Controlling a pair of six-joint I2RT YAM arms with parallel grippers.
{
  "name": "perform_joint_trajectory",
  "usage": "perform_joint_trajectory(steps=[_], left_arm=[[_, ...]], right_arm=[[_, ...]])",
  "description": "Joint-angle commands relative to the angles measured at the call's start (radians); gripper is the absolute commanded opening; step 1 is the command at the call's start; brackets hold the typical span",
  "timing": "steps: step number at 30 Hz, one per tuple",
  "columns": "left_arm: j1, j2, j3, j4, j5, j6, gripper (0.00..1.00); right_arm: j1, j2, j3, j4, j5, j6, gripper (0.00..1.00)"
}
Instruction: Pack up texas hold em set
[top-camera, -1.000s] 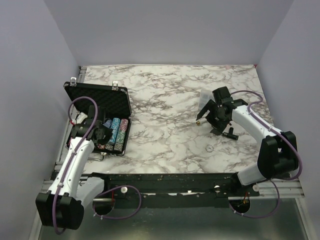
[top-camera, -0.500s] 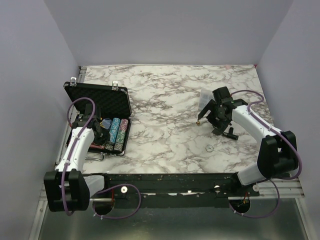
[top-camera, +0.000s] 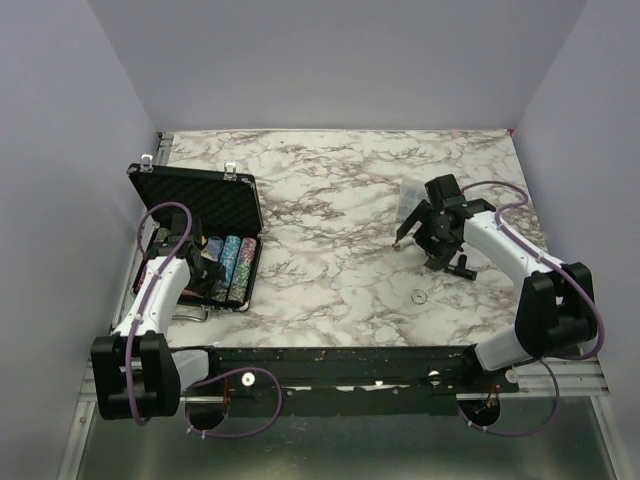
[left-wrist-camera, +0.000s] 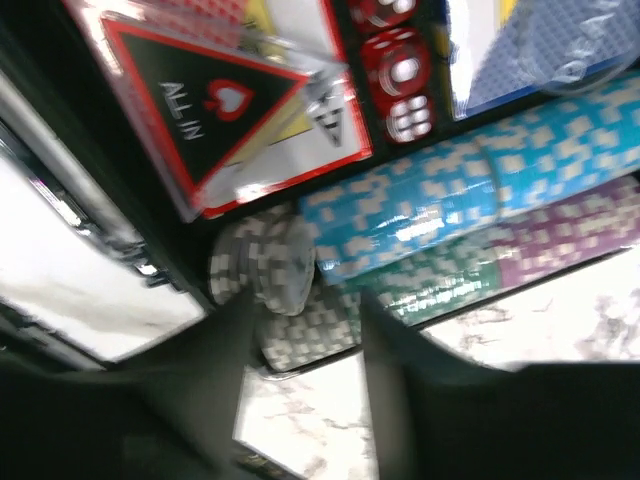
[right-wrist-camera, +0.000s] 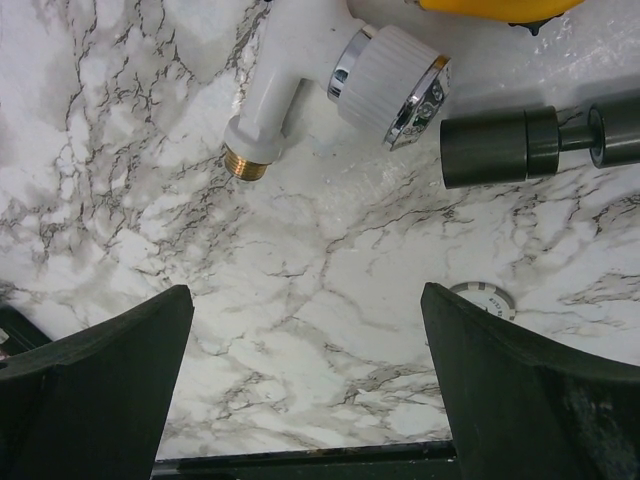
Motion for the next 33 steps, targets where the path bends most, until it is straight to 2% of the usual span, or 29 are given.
perform_joint_trajectory(steps=[1,5,8,12,17,20,23,25,28,33], left_arm=[[0.007,-0.038,-0.002,0.013,0.023,0.019,0.6],[0.007,-0.104,0.021,-0.021,-0.002,0.032,0.69],[0.007,-0.157,0.041,-0.035,-0.008,0.054,0.72],[-0.024,-0.234,0.044,0.045,0.057,0.119,0.74],[-0.22,-0.289,0.047,0.226,0.165,0.236,0.86],[-0.338,-0.295,-0.001,0.434,0.281,0.274,0.91],[-0.418,-0.244,-0.034,0.629,0.411,0.28,0.97],[-0.468,-0.16,-0.002,0.688,0.467,0.298,0.97],[-0.537,-0.022,0.114,0.689,0.551,0.362,0.98],[-0.643,0.167,0.307,0.616,0.642,0.47,0.98]], right_arm=[[0.002,-0.037,-0.016,-0.015,0.037,-0.004,0.98],[0.001,-0.041,-0.026,-0.017,0.034,-0.006,0.98],[0.002,-0.043,-0.038,-0.028,0.036,-0.01,0.98],[0.002,-0.052,-0.068,-0.049,0.034,-0.003,0.98],[0.002,-0.059,-0.116,-0.065,-0.026,0.047,0.95],[0.001,-0.054,-0.142,-0.068,-0.075,0.079,0.89],[0.002,-0.043,-0.178,-0.08,-0.097,0.134,0.84],[0.001,-0.041,-0.201,-0.092,-0.077,0.169,0.8],[0.002,-0.04,-0.228,-0.114,-0.046,0.224,0.74],[0.003,-0.031,-0.244,-0.147,-0.033,0.277,0.72]])
